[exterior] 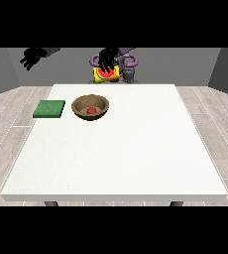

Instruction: Pick the cup and pour the ball into the bowl, then pick the bowl and place it on the pad

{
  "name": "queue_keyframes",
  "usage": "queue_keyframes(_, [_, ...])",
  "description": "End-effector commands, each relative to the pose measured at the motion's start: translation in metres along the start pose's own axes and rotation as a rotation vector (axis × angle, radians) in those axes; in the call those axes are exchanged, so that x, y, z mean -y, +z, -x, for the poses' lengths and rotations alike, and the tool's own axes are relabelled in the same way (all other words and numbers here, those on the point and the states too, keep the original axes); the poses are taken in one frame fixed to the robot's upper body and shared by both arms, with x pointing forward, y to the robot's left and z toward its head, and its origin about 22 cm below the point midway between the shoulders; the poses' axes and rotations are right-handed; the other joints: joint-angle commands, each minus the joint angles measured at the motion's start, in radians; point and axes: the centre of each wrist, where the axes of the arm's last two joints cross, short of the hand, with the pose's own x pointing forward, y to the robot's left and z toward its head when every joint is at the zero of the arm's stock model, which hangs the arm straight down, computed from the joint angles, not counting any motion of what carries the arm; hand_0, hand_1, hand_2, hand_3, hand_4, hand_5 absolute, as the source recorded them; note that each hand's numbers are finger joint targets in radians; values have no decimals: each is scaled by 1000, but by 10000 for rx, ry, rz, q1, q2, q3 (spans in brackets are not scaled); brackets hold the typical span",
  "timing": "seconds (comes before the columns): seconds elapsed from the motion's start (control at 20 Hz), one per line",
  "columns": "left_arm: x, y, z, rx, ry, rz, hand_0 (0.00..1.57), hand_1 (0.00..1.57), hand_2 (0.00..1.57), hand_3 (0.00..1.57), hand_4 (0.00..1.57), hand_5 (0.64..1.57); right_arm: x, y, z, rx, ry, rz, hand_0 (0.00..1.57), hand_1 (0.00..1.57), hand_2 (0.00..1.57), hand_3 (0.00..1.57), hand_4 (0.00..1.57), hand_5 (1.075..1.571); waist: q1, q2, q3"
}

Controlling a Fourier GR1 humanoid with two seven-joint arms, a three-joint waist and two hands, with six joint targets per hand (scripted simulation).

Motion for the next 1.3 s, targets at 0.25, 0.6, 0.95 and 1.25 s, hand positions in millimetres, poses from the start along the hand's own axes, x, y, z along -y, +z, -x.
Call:
queue_keyframes(0.25, [-32,-16,99,-2062,8347,-1637,635,635,936,669,1285,1545,12,4,-5,184,13,1392,0,0,0,132,777,1559,1631,127,-105])
queue_keyframes(0.6, [-50,-11,167,-2121,15133,-2108,0,0,0,0,1065,1571,-3,7,19,-232,-143,1977,0,0,0,0,774,1556,2648,628,-116])
queue_keyframes(0.95, [-57,2,262,-158,17390,-1677,0,0,0,0,1058,1561,-36,14,63,110,-862,2481,0,0,0,0,730,1566,3504,1608,-6])
queue_keyframes(1.25, [-70,22,317,136,17254,-1801,0,0,0,0,1039,1558,-34,3,76,267,-1220,2479,0,0,0,0,722,1566,3392,2178,12])
